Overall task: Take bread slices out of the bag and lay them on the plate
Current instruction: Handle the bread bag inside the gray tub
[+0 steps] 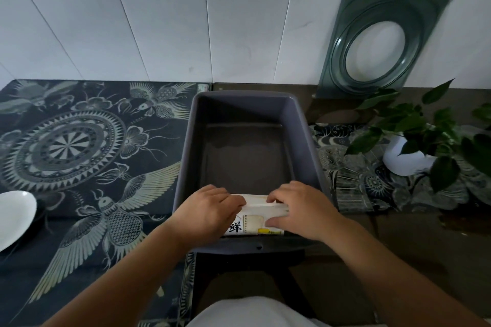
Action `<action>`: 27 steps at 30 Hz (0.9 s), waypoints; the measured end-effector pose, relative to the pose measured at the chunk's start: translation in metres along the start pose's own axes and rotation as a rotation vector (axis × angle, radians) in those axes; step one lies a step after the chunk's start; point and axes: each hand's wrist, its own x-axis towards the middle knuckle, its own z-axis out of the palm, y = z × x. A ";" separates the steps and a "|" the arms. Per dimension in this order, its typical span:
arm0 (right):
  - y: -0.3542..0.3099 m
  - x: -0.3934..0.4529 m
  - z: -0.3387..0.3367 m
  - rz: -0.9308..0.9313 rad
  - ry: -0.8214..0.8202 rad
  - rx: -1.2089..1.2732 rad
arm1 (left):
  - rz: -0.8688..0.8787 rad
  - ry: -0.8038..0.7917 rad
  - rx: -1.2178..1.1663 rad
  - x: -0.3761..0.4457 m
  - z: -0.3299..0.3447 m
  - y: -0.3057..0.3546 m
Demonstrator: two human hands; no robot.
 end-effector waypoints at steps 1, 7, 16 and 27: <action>-0.002 -0.001 0.001 -0.108 0.072 -0.101 | -0.012 0.005 -0.001 0.000 -0.001 0.001; -0.016 0.000 -0.001 -0.121 0.246 0.044 | -0.237 0.006 -0.163 0.006 -0.010 0.004; -0.012 0.007 -0.003 0.022 0.108 0.300 | -0.053 -0.060 0.086 0.007 -0.015 0.003; -0.018 0.007 -0.002 0.223 0.055 0.493 | -0.135 -0.046 0.114 0.010 -0.008 0.011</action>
